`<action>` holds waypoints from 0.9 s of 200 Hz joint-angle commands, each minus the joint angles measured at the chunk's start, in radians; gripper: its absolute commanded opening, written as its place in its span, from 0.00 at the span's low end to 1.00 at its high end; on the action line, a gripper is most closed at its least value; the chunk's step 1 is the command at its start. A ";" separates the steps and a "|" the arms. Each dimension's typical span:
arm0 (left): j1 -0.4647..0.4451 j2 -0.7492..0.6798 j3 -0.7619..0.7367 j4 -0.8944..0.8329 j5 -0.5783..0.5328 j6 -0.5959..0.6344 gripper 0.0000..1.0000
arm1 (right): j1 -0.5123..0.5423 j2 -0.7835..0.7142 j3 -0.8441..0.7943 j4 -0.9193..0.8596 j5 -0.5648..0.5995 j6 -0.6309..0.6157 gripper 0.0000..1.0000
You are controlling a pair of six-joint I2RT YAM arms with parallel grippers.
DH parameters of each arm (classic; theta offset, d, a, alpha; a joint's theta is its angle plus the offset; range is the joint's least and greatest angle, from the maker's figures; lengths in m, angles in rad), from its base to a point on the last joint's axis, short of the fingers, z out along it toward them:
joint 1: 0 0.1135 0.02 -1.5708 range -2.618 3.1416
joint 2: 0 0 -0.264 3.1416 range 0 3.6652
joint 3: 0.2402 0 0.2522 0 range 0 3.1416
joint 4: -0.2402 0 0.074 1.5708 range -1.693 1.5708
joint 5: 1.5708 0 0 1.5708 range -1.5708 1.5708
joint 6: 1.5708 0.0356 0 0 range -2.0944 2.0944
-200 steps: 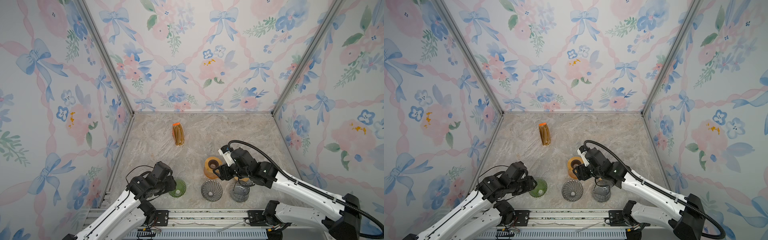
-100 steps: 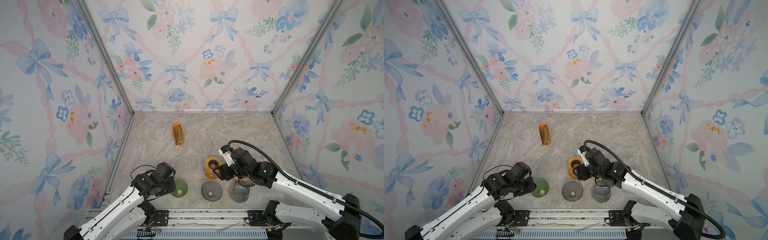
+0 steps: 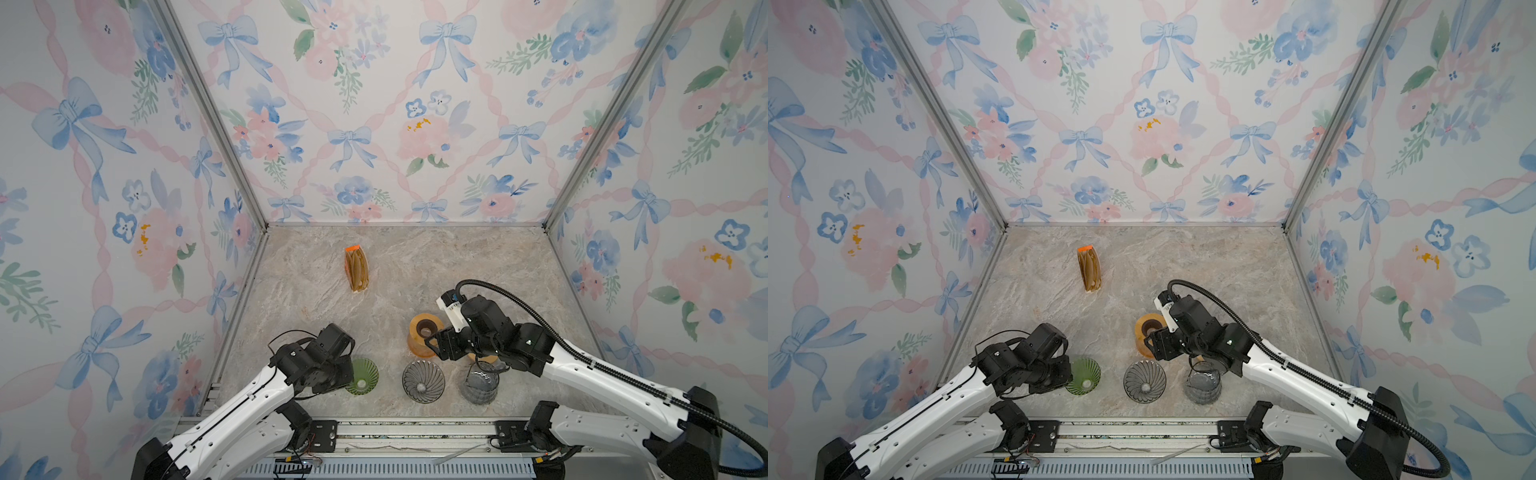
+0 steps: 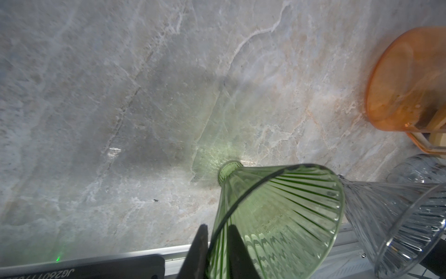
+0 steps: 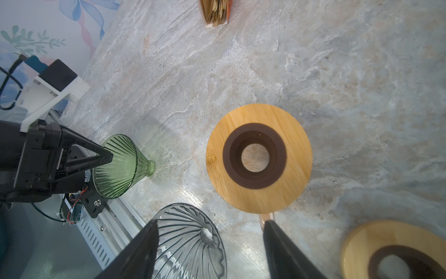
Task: Place the coffee filter in the dripper
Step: 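Grasp the green ribbed glass dripper cone by its tip with the left gripper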
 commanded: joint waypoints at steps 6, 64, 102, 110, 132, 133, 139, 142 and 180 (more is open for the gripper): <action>-0.006 0.005 -0.010 0.008 0.012 0.029 0.17 | 0.008 -0.009 0.001 0.016 0.007 0.013 0.71; -0.009 0.004 -0.014 0.041 0.025 0.031 0.12 | -0.005 -0.011 -0.001 0.015 0.006 0.018 0.71; -0.010 0.007 -0.013 0.054 0.025 0.039 0.08 | -0.020 -0.011 -0.004 0.018 -0.002 0.032 0.76; -0.009 0.006 -0.014 0.057 0.025 0.039 0.07 | -0.021 -0.013 -0.002 0.015 -0.002 0.033 0.78; -0.009 -0.006 -0.011 0.079 0.026 0.039 0.05 | -0.036 -0.035 0.005 0.006 0.001 0.035 0.85; -0.009 -0.006 -0.011 0.081 0.026 0.039 0.05 | -0.037 -0.038 0.006 0.004 0.003 0.035 0.86; -0.007 -0.010 -0.009 0.088 0.027 0.041 0.05 | -0.043 -0.044 0.009 -0.001 0.009 0.035 0.89; -0.007 -0.010 -0.006 0.090 0.027 0.043 0.04 | -0.046 -0.051 0.011 -0.005 0.012 0.035 0.91; 0.002 0.012 0.062 0.091 0.018 0.089 0.03 | -0.096 -0.127 0.047 -0.072 0.065 0.009 0.96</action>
